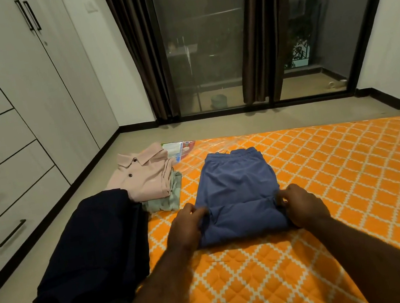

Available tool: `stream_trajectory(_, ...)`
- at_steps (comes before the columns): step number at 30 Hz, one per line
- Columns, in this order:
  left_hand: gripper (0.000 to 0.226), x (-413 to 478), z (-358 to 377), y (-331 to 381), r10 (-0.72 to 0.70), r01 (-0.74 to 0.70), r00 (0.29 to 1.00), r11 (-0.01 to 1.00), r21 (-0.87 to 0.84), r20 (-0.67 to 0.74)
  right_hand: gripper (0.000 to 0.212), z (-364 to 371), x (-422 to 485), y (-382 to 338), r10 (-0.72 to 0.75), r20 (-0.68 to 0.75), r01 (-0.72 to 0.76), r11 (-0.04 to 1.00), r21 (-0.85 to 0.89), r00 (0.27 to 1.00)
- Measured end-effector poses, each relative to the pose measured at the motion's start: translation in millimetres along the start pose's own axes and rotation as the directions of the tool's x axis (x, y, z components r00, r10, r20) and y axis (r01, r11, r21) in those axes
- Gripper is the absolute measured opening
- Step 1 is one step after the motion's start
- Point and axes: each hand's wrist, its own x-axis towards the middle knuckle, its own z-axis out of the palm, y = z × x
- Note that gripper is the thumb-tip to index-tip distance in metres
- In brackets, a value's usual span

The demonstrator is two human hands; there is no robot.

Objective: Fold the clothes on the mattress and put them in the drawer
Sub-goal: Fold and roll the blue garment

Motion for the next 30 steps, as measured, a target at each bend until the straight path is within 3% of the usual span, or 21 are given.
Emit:
stream_trajectory(3,0.044,10,-2,-27,0.03,-0.032,0.999,0.996,0.078,0.029,0.04,-11,6,20,-0.185,0.237,0.193,0.981,-0.009,0.954)
stream_trajectory(5,0.012,8,-8,-34,0.075,-0.121,0.976,0.969,0.216,0.207,0.062,-21,1,28,-0.254,0.393,0.276,0.961,0.003,0.883)
stream_trajectory(6,0.021,8,-13,-35,0.095,-0.173,0.959,0.943,0.285,0.268,0.07,-23,-3,31,-0.245,0.461,0.288,0.957,-0.024,0.853)
stream_trajectory(8,0.057,8,-21,-29,0.109,-0.28,0.924,0.846,0.453,0.366,0.079,-21,-7,37,-0.198,0.521,0.282,0.955,-0.087,0.83)
stream_trajectory(11,0.077,7,-24,-23,0.102,-0.309,0.915,0.8,0.514,0.391,0.089,-12,-4,39,-0.213,0.453,0.289,0.952,-0.104,0.866)
stream_trajectory(15,0.079,7,-22,-25,0.066,-0.269,0.925,0.808,0.524,0.374,0.086,-5,1,38,-0.303,0.383,0.334,0.942,-0.016,0.873)
stream_trajectory(26,0.078,17,-7,-33,0.122,-0.259,0.952,0.81,0.525,0.282,0.094,7,13,50,-0.317,0.354,0.349,0.937,-0.028,0.88)
stream_trajectory(28,0.073,16,-3,-30,0.136,-0.252,0.956,0.837,0.485,0.261,0.089,13,14,51,-0.257,0.359,0.293,0.955,-0.048,0.897)
stream_trajectory(30,0.065,18,-1,-25,0.156,-0.215,0.968,0.922,0.322,0.197,0.078,17,15,50,-0.221,0.324,0.239,0.971,-0.016,0.92)
